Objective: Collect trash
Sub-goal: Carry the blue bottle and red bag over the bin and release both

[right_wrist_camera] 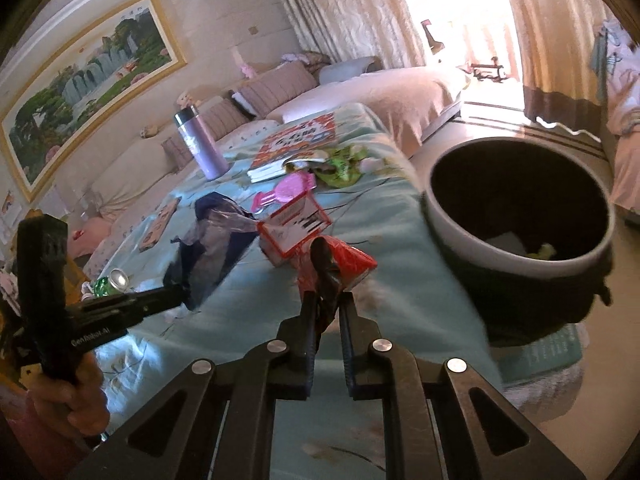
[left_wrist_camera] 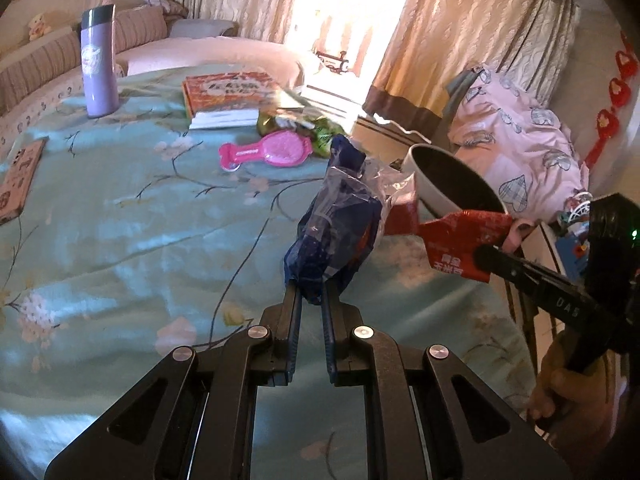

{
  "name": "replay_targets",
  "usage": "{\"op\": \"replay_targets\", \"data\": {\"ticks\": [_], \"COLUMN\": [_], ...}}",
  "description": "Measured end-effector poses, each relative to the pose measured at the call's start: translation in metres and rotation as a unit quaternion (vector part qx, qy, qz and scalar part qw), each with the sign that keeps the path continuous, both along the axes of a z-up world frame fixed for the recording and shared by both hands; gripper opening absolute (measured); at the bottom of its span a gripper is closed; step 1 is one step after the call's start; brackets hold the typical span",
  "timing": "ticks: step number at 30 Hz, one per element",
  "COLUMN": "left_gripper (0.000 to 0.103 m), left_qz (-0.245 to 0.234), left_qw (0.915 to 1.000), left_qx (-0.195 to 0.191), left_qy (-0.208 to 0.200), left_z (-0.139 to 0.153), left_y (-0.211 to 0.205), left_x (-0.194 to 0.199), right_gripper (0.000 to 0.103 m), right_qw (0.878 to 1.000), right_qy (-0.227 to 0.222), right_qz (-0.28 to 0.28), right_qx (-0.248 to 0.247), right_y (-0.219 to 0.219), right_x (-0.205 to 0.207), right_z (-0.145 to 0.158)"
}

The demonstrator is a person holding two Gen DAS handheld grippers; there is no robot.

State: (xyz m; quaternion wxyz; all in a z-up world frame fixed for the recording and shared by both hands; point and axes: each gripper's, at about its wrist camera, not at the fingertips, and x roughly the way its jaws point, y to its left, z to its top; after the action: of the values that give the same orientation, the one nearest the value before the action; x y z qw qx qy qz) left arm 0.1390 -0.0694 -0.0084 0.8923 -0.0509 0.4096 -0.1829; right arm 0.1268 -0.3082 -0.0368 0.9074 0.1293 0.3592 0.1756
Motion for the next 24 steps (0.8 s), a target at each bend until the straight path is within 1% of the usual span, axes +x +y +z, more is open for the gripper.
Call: {"op": "replay_targets", "data": {"ticks": [10, 16, 24], "left_gripper": [0.009, 0.009, 0.009], "left_qz": [-0.027, -0.05, -0.071], "left_qw": [0.9996, 0.9987, 0.9974], "left_qx": [-0.009, -0.004, 0.0], "left_qy": [-0.006, -0.01, -0.001], "left_z": [0.012, 0.017, 0.016], "left_y": [-0.035, -0.068, -0.106], "left_x": [0.002, 0.007, 0.02], "right_gripper": [0.011, 0.011, 0.011], "right_qw": [0.999, 0.998, 0.996], "right_qy": [-0.006, -0.016, -0.022], "right_qz": [-0.031, -0.054, -0.082], "right_qx": [0.011, 0.015, 0.013], "right_y": [-0.03, -0.051, -0.079], "right_x": [-0.003, -0.005, 0.0], "right_z": [-0.001, 0.003, 0.007]}}
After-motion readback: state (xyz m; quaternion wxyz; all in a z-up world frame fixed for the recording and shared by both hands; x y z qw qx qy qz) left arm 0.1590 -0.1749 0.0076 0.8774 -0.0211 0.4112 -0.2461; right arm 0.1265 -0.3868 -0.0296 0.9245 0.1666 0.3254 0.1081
